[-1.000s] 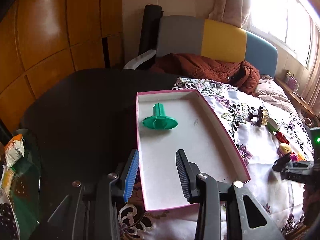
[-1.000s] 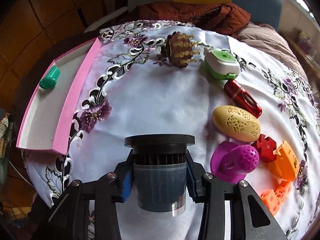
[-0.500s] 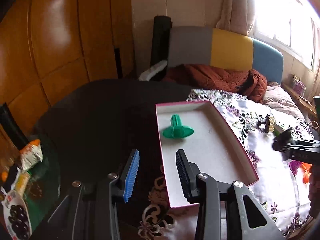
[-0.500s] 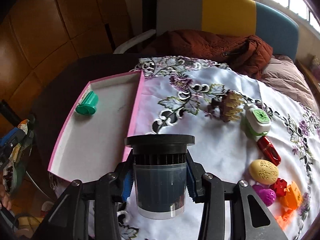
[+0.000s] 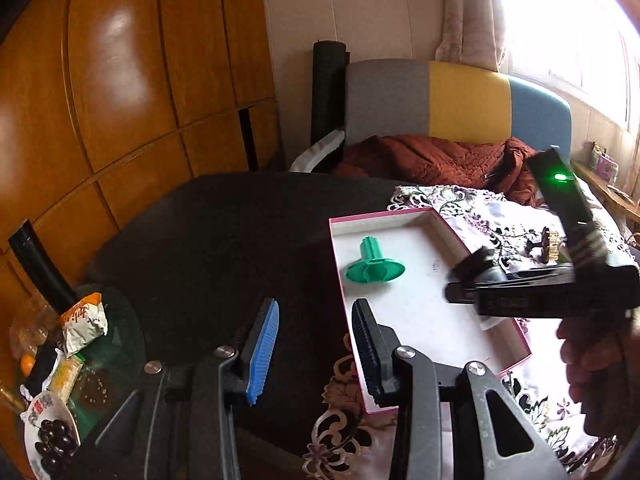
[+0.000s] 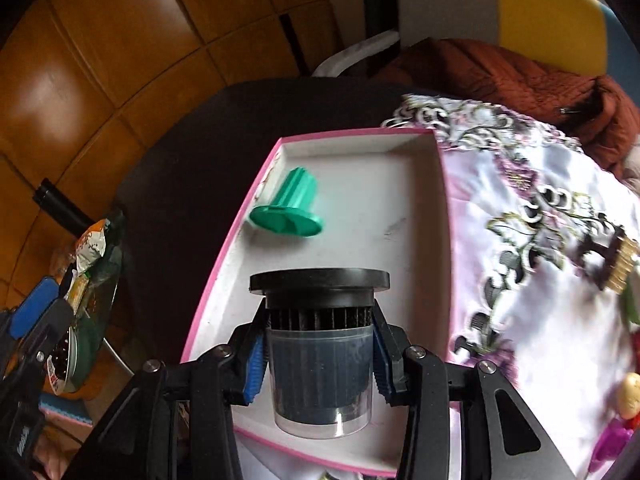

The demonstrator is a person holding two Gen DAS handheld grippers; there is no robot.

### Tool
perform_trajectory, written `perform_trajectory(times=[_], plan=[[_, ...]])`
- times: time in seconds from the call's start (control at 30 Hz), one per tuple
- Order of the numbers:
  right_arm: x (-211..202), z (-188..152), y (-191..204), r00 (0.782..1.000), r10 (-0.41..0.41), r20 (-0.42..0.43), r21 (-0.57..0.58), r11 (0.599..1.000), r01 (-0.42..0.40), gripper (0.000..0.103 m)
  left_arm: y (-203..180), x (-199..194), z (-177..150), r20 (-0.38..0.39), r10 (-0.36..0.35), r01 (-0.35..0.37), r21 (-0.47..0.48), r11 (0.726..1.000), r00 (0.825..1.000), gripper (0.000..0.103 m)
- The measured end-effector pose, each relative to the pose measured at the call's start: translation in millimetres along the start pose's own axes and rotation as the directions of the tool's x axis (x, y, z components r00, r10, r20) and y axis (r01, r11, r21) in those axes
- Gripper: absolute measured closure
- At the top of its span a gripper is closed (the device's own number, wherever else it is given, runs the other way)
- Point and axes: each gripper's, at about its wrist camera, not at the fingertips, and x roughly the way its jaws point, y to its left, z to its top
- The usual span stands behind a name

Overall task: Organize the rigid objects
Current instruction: 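Carry the clear cup with the right tool and lower it beside the green piece, then open the right tool to release the clear cup in the tray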

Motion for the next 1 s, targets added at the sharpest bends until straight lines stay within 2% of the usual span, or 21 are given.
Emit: perform_trajectory(times=[0.33, 0.5, 0.7, 0.8, 1.0], plan=[[47.9, 25.2, 33.4, 0.997, -0.013, -0.070, -0.047, 0.999, 0.010, 0.058, 10.9, 7.3, -4.1, -0.021, 0.010, -0.011, -0.014, 1.000, 1.000, 0.065], [58.4, 29.0, 39.3, 0.996, -0.009, -0.085, -0.046, 0.999, 0.006, 0.057, 16.2, 10.2, -5.7, -0.028, 0.014, -0.015, -0.026, 1.000, 1.000, 0.065], [44.7, 26.8, 41.5, 0.999, 0.002, -0.044, -0.052, 0.999, -0.004, 0.051, 19.4, 12.5, -5.8, -0.029, 0.013, -0.014, -0.038, 0.999, 0.999, 0.065], [30.6, 23.9, 39.6, 1.000, -0.005, 0.000, -0.056, 0.998, 0.005, 0.042, 18.9, 11.5, -6.6, -0.031, 0.009, -0.010, -0.039, 0.999, 0.999, 0.065], [-5.6, 10.4, 29.8, 0.988, -0.107, 0.111, -0.086, 0.989, 0.117, 0.030, 15.7, 14.8, -8.9, -0.045, -0.007, 0.005, -0.038, 0.999, 0.999, 0.065]])
